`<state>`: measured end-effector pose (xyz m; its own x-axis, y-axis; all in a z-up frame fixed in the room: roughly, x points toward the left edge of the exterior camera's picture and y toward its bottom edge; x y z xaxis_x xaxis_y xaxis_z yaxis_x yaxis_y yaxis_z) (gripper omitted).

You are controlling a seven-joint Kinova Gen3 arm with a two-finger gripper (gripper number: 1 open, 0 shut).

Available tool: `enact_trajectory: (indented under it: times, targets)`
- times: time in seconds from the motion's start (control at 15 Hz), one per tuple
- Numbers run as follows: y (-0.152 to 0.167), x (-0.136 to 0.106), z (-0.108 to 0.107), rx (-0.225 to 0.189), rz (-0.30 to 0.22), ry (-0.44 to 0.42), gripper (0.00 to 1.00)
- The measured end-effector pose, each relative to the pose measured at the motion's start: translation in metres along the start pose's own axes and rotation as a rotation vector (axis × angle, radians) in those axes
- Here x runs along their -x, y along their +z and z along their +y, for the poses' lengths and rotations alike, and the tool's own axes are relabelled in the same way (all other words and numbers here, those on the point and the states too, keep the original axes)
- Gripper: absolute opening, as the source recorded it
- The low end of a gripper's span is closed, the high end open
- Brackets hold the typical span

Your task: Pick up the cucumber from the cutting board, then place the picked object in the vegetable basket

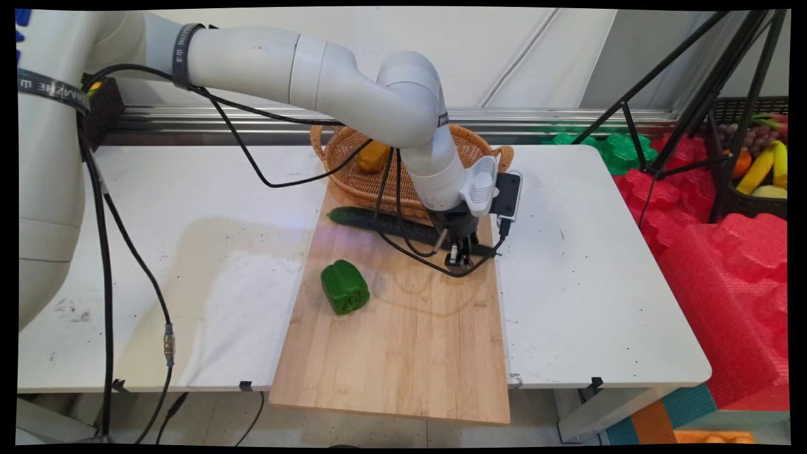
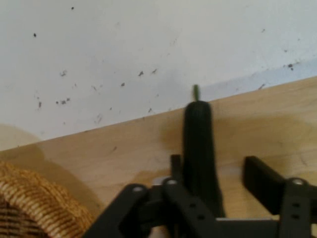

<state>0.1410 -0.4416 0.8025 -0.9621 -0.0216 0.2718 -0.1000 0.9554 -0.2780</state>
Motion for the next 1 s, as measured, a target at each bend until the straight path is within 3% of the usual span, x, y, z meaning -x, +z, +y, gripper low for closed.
enact_trajectory:
  times: [0.53,1.0]
  targets:
    - [-0.024,-0.002,0.018,-0.051,-0.015,0.025,0.00]
    - [-0.092,0.001,0.056,-0.118,0.023,0.080,0.00]
